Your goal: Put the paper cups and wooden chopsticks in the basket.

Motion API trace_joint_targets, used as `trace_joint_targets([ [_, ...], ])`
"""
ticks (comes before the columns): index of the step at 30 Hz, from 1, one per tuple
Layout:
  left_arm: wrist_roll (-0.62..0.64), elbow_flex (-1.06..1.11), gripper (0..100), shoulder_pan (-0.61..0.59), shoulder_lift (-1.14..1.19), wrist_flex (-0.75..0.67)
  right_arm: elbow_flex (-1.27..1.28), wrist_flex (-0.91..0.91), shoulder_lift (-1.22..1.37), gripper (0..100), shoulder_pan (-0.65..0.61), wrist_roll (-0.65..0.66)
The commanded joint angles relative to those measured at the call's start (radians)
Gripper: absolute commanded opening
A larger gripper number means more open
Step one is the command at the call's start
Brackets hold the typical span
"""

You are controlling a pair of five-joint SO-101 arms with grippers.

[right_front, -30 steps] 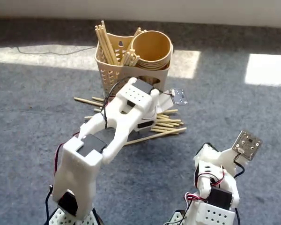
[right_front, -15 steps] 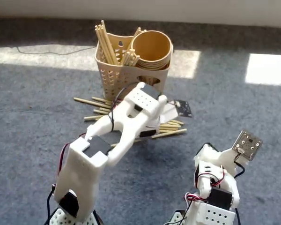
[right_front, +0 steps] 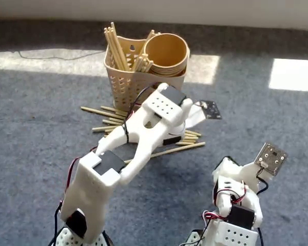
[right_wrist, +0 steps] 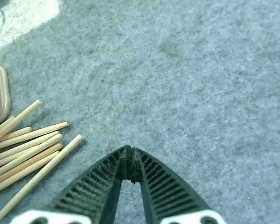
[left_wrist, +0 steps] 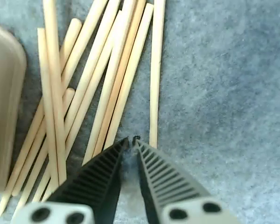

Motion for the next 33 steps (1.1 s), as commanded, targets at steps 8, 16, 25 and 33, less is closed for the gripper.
trace_joint_targets([
  [8,-0.063,-0.050,9,-0.024,0.067,-0.032,0.105,-0.030,-0.010,0.6,0.010,-0.002],
  [16,-0.061,-0.050,9,-0.134,0.179,-0.149,0.105,-0.030,-0.010,0.6,0.010,-0.002],
  [25,-0.066,-0.048,1,-0.087,0.147,-0.083,0.105,-0.030,-0.010,0.6,0.010,-0.002],
  [33,-0.002,-0.050,1,-0.027,0.036,-0.044,0.105,-0.030,-0.010,0.6,0.010,-0.002],
])
